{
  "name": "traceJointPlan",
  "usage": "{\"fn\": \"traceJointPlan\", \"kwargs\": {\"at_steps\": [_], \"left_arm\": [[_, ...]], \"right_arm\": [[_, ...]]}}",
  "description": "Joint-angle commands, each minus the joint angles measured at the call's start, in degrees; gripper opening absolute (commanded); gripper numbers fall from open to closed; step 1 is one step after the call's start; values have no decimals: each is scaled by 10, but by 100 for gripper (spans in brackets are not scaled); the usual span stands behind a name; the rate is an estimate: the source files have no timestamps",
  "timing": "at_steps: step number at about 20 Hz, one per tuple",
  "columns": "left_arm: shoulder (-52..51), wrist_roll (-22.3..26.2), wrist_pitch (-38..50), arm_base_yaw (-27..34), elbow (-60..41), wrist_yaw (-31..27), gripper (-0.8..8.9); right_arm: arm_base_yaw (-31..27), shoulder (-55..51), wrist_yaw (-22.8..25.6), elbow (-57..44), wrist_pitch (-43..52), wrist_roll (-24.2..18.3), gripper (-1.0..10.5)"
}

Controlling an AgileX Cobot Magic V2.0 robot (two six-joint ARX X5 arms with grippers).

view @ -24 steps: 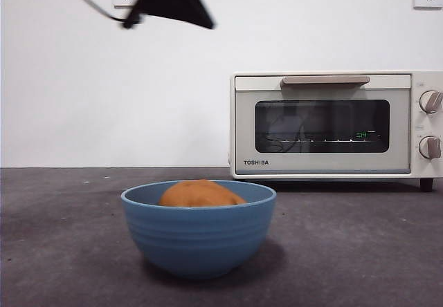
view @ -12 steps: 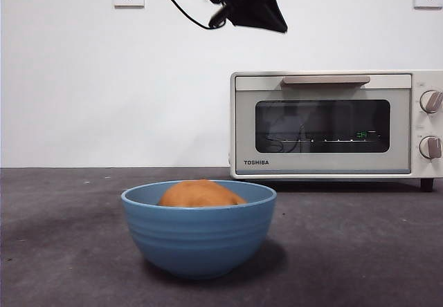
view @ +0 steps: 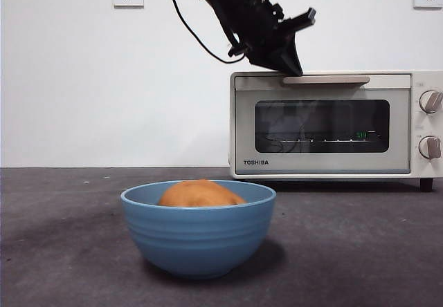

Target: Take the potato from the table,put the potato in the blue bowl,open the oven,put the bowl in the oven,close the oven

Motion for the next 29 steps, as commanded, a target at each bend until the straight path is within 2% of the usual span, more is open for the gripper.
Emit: {"fn": "traceJointPlan", "kwargs": {"at_steps": [1, 8, 13, 15, 19, 21, 23, 26, 29], "left_arm": [[20, 3, -4, -1, 0, -2, -6], [21, -5, -65, -7, 0, -15, -6], [21, -21, -116, -19, 0, -19, -6], [21, -25, -136, -29, 0, -46, -6], [22, -40, -159, -48, 0, -47, -6], [22, -67, -161, -56, -3, -47, -6], [22, -83, -163, -66, -9, -59, -6], [22, -93, -159, -85, -32, -108, -6], [22, -108, -125, -103, -70, -120, -6]], "right_arm": [[-1, -1, 0, -6, -3, 11, -12], [-1, -1, 5, -6, -3, 14, -12], [-1, -1, 5, 21, -33, 42, -11], [-1, -1, 32, 63, -70, 41, -11], [-1, -1, 151, 174, -174, 24, -11], [-1, -2, 196, 218, -203, 17, -11], [-1, -5, 196, 255, -203, 10, -11], [-1, -5, 199, 291, -203, 9, -11], [-1, -5, 218, 306, -203, 0, -11]]}}
